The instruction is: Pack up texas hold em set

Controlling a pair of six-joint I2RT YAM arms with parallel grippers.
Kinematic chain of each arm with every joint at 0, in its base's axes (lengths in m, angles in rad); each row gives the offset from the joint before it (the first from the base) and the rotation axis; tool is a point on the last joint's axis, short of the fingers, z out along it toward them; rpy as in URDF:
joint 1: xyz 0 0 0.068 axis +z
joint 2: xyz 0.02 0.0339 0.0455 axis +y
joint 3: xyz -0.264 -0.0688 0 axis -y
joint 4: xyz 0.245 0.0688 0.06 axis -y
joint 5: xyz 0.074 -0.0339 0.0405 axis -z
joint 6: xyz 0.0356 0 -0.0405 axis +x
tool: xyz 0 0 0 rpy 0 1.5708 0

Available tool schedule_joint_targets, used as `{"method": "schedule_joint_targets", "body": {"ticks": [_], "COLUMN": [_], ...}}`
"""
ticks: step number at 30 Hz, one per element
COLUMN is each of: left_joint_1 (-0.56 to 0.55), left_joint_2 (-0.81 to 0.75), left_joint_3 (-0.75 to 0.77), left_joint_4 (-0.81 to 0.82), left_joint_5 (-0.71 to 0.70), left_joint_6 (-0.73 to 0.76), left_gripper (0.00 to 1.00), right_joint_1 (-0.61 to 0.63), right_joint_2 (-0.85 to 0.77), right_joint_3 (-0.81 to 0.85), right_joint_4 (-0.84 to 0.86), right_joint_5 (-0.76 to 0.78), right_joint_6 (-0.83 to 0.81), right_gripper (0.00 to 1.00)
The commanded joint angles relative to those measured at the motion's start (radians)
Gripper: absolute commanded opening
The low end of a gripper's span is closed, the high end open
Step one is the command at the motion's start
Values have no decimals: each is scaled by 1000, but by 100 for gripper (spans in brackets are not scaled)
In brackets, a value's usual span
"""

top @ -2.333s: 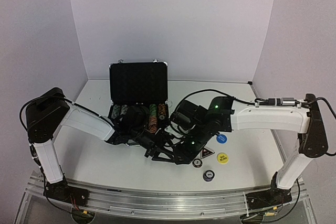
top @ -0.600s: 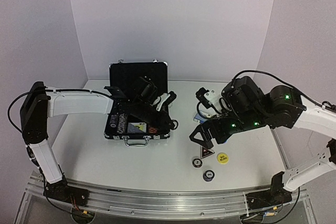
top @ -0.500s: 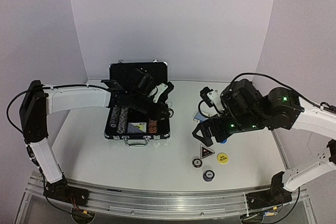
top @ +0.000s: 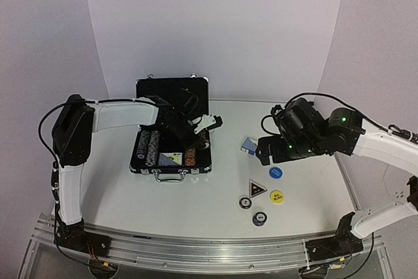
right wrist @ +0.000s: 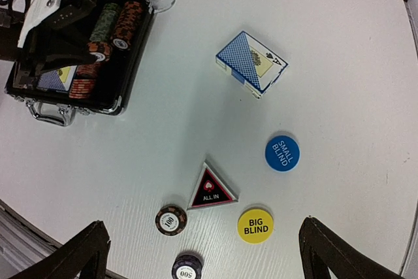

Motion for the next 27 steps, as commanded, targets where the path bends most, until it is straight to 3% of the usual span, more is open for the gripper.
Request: {"method": "schedule_joint_targets", "body": {"ticks": [1,27], "left_joint_1": [-2,4], "left_joint_2": [23,219], "left_joint_3": [69,199], "left_joint_4": [-39,-73], "left_joint_5": [-21,-172], "left_joint_6": [114,160], "left_gripper": [0,0], "right_joint_1": [-24,-36], "right_joint_2": [-13,-63], "right_joint_3": [-32,-107], "right_joint_4": [4,3], "right_joint_5": [12,34], "right_joint_6": [76,140], "right_gripper": [98,98]}}
